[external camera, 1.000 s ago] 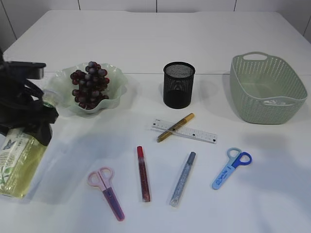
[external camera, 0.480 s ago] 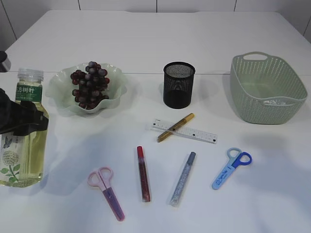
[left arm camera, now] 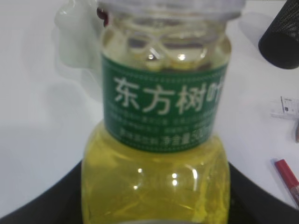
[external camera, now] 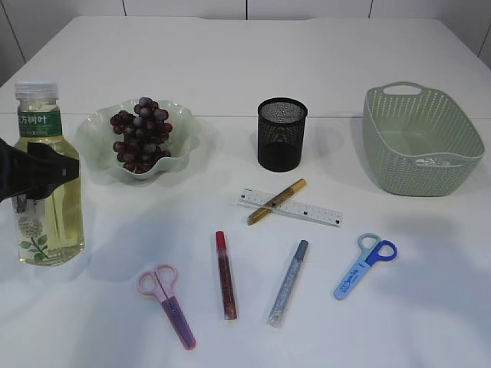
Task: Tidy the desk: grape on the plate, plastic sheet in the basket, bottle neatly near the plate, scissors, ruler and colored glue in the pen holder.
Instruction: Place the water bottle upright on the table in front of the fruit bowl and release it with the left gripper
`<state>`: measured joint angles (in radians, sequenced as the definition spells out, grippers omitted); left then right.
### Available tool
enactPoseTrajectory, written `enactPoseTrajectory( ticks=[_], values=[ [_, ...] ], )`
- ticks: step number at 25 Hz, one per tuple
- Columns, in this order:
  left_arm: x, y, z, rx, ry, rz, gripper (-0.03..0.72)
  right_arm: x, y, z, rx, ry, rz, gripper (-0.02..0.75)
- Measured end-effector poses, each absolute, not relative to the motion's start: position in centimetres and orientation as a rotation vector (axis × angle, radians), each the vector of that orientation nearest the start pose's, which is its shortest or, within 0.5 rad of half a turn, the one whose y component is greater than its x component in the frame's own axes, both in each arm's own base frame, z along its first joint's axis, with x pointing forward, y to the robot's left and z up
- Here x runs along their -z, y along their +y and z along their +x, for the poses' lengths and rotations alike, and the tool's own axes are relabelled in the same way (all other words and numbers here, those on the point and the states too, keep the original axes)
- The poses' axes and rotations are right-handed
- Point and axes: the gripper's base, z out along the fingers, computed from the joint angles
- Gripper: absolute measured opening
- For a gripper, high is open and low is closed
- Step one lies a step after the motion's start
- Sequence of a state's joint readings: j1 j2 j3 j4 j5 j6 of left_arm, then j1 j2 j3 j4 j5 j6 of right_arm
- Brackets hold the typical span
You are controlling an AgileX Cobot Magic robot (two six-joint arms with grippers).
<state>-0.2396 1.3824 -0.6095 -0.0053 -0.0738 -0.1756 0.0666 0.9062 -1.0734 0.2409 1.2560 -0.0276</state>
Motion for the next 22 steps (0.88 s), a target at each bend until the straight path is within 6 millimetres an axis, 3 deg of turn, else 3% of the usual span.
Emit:
enactPoseTrajectory(
  ticks=[14,22],
  values=[
    [-23.0,-6.6,27.1,0.275,1.952,0.062,0.435,-37.9,3.0,14.0,-0.331,2.556,-0.111,0.385],
    [-22.5,-7.1,28.9,0.264,1.742,0.105,0.435,-37.9,2.9,14.0,-0.326,2.556,-0.111,0.385]
  ],
)
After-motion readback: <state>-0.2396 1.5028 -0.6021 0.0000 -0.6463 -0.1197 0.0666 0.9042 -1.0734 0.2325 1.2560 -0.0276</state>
